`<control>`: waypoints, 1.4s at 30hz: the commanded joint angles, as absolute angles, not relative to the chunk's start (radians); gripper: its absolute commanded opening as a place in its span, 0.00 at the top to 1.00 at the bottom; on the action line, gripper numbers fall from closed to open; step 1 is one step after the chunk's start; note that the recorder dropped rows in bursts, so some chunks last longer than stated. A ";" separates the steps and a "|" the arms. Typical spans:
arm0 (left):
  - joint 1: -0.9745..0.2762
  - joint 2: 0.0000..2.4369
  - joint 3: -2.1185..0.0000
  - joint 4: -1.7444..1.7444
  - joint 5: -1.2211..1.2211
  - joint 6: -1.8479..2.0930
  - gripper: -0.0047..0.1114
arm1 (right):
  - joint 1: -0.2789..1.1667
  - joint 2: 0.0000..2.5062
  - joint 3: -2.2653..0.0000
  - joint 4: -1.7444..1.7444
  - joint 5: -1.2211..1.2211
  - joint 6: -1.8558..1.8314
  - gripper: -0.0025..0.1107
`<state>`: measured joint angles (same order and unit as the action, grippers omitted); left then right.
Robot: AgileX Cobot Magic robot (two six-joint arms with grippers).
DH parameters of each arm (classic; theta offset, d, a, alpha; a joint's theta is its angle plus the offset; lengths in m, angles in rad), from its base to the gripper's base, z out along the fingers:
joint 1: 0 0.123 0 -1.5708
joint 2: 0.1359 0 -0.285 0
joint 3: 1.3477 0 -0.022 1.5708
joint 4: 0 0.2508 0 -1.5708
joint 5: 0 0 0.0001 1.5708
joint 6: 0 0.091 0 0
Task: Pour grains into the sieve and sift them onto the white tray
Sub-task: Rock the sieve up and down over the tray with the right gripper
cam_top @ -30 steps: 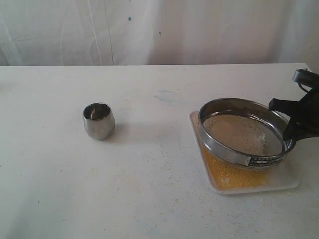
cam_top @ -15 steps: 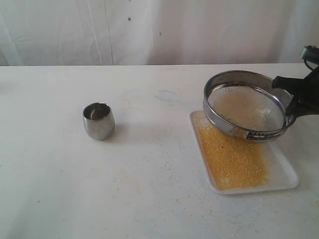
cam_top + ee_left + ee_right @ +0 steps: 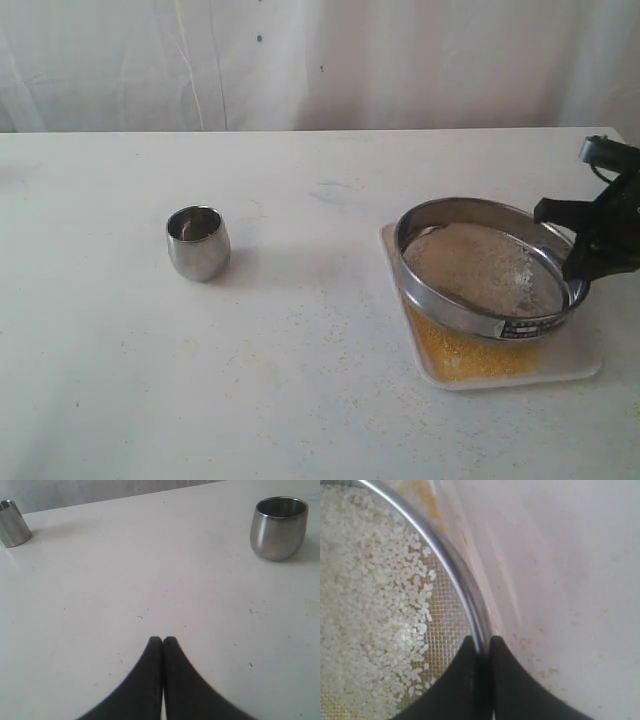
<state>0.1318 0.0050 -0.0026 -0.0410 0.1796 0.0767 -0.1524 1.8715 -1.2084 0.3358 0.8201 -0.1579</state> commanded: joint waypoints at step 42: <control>0.127 0.000 0.000 -0.047 0.187 0.074 0.96 | -0.104 1.793 -1.126 0.312 0.585 -0.125 0.98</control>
